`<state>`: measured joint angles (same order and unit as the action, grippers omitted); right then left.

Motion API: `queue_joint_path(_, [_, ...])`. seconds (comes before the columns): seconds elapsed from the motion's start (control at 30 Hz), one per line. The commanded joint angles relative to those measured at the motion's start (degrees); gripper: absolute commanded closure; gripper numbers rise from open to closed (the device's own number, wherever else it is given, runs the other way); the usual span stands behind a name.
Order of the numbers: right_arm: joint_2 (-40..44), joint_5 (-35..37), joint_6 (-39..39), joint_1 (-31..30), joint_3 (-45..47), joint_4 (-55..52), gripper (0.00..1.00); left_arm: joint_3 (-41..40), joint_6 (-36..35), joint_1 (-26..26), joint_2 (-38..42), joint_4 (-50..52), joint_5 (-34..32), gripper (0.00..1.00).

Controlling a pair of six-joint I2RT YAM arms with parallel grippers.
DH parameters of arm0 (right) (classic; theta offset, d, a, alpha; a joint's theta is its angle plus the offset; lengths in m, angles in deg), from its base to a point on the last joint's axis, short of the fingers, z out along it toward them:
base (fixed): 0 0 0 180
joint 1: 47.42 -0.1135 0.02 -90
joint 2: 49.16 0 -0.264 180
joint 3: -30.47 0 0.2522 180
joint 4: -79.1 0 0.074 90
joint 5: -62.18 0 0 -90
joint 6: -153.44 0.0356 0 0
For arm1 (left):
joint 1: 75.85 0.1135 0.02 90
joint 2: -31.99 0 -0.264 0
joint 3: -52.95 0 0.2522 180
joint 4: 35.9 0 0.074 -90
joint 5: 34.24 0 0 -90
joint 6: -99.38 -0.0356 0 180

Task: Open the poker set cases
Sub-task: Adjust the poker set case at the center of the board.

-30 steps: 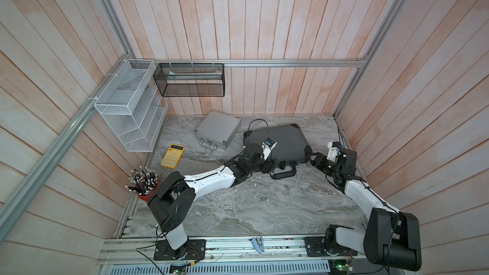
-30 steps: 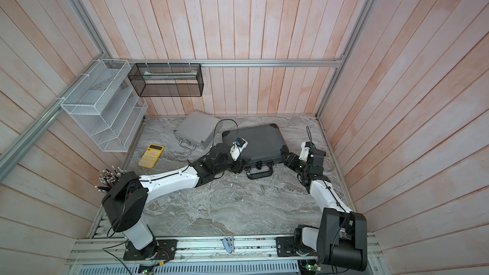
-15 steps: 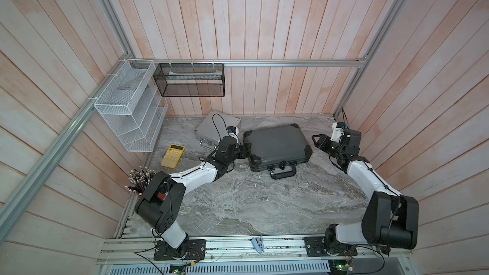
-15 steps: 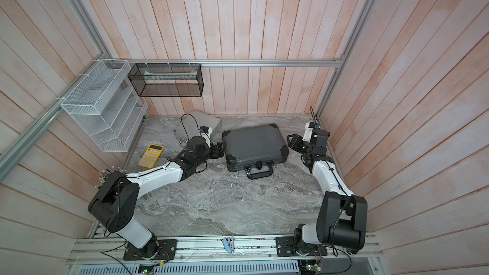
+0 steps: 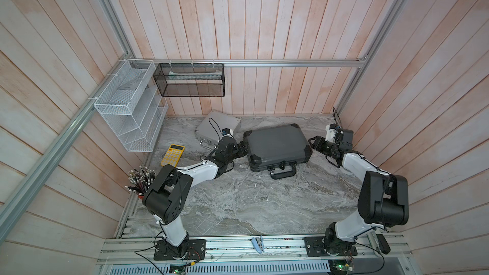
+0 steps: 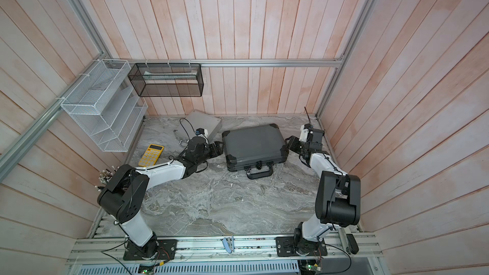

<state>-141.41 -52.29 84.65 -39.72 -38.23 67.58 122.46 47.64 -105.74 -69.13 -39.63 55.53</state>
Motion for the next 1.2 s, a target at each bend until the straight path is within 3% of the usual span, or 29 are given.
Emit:
queue_joint_path(0.0, [-1.9,-2.1,-1.4,0.2,-0.9,0.8,0.46,2.3,2.2,0.5,-2.5,-1.7,1.5,0.18])
queue_joint_path(0.7, [-1.6,-1.7,2.9,0.1,11.1,8.7,0.52,12.6,-0.2,0.1,-16.6,-0.7,11.2,0.18])
queue_joint_path(1.17, [2.2,1.1,6.4,0.9,13.4,8.4,0.51,26.2,-4.4,-2.2,-26.6,3.0,15.0,0.20])
